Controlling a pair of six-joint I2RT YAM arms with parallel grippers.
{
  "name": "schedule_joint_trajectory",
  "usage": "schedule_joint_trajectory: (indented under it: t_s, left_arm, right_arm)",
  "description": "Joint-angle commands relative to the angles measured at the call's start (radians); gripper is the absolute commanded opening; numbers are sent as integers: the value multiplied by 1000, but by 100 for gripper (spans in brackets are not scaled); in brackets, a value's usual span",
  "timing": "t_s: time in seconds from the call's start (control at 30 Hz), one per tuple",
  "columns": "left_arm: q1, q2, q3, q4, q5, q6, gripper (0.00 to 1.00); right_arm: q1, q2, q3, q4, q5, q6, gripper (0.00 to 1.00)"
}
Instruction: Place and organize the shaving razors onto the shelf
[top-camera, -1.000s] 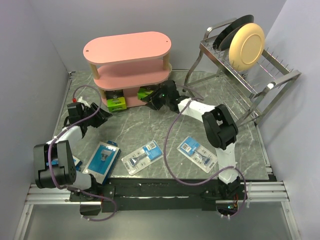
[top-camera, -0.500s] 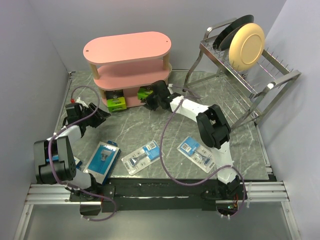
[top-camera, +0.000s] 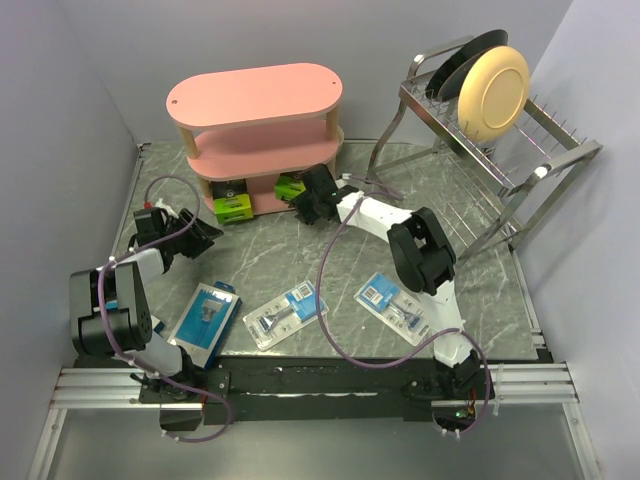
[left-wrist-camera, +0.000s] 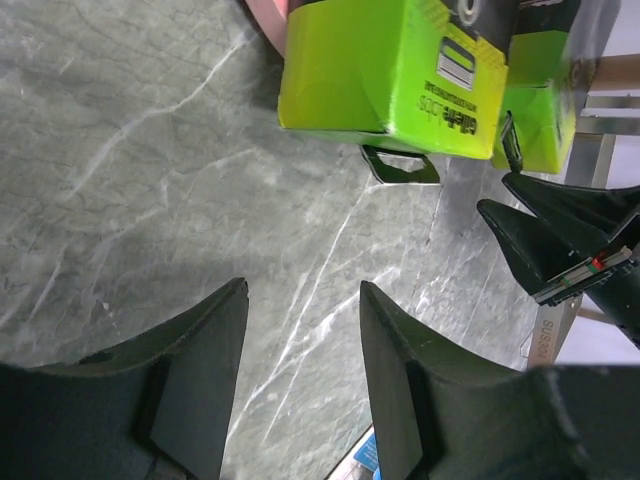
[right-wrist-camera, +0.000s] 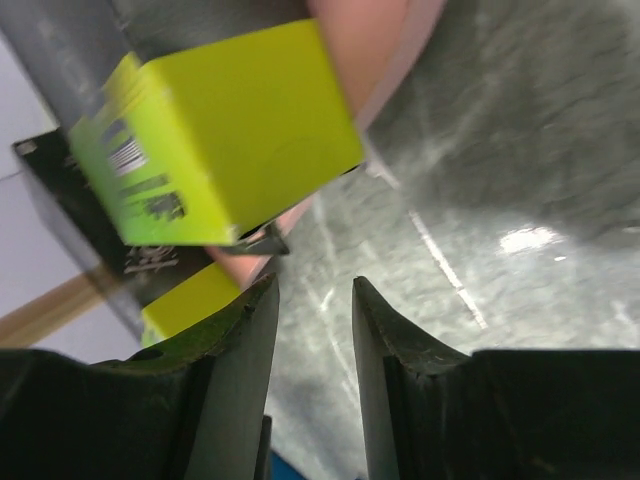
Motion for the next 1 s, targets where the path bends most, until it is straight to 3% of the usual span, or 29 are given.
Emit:
schedule_joint_trajectory:
  t_s: [0.0, 0.97]
  left_arm:
    - [4, 28, 49, 41, 27, -15, 54]
    - [12, 128, 110, 35, 67, -33, 54]
  right_arm:
    - [10, 11, 79, -37, 114, 43, 42]
    - [22, 72, 145, -41, 191, 90, 35]
